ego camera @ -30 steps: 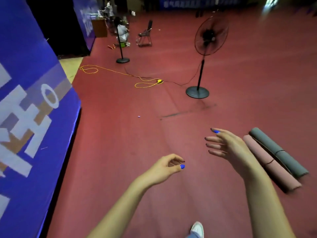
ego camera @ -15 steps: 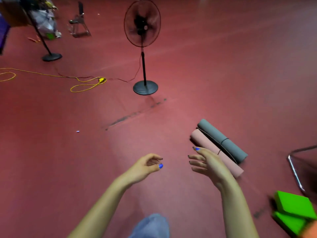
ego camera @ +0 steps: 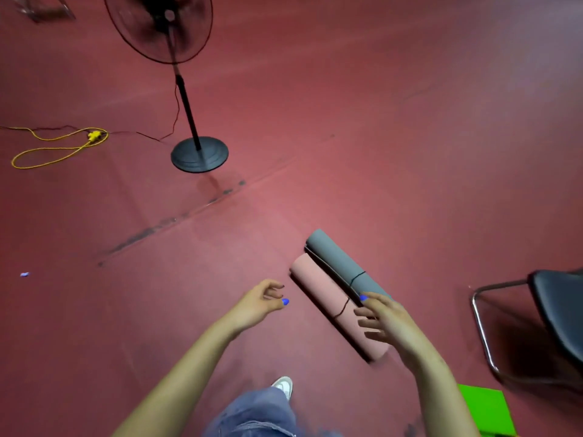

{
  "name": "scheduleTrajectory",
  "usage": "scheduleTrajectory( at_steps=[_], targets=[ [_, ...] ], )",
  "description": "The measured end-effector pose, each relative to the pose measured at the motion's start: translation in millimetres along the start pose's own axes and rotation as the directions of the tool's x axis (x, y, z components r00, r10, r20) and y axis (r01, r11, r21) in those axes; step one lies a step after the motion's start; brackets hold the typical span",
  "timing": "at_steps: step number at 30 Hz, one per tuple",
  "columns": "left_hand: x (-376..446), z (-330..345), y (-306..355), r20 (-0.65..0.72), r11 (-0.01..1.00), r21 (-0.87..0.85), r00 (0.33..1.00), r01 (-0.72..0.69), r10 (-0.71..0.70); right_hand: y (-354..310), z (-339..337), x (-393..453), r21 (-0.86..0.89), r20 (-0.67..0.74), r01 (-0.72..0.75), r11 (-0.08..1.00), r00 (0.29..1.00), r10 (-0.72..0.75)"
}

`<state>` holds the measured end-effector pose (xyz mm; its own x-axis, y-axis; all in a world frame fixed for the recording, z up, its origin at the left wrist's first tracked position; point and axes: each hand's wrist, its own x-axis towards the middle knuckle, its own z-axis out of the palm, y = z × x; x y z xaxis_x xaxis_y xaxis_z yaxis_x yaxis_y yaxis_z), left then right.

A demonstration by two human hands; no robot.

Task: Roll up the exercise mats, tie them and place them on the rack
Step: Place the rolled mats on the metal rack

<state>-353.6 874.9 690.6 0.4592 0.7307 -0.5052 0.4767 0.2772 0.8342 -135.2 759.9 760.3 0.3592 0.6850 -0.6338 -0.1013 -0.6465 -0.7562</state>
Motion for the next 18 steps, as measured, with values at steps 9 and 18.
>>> scheduleTrajectory(
  at_steps=[9,18],
  targets=[
    [136.7,82.5,94.9,-0.092,0.999,-0.044,0.996,0.020,-0.024,-12.6,-117.3,142.7,-0.093,0.095,-0.136,0.986,0.985,0.145],
    [178.1,245.5,91.2,-0.337,0.866,-0.408,0.834,0.288,-0.436,-33.6,-260.8,294.0,-0.371,0.359,-0.114,0.922,0.898,0.256]
  ],
)
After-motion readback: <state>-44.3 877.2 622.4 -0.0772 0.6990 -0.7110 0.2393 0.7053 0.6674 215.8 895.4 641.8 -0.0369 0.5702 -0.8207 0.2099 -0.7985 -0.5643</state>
